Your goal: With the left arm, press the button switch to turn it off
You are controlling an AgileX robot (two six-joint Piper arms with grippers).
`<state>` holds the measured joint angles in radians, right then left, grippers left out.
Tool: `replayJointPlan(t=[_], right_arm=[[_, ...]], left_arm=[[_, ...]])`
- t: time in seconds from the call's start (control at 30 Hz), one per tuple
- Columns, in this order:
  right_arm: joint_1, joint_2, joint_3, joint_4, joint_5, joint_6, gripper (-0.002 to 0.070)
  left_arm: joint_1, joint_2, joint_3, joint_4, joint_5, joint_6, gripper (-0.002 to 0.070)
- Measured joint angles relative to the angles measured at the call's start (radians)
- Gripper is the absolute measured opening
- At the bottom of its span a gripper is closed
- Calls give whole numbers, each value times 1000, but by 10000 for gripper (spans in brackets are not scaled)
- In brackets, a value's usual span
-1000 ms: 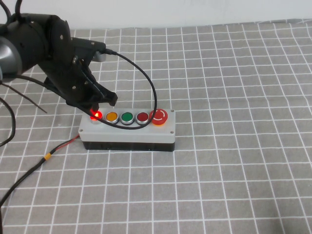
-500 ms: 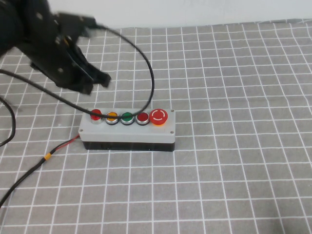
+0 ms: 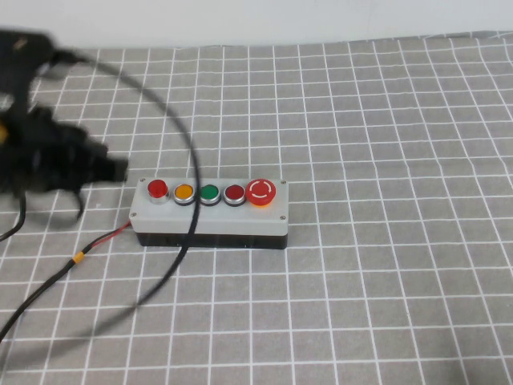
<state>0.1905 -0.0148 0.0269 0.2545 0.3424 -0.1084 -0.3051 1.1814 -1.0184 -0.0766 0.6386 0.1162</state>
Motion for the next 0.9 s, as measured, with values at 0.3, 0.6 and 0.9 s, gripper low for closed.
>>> replayJointPlan(t=[0.3,0.6,0.9], right_arm=[[0,0,0,0,0,0,-17],[0,0,0,0,0,0,-16],[0,0,0,0,0,0,-16]], left_arm=[[0,-463,400,-103,-295,7,-3],[0,-820,626,-112,-174,7,-3],[0,-873,695,31,-199,10,-3]])
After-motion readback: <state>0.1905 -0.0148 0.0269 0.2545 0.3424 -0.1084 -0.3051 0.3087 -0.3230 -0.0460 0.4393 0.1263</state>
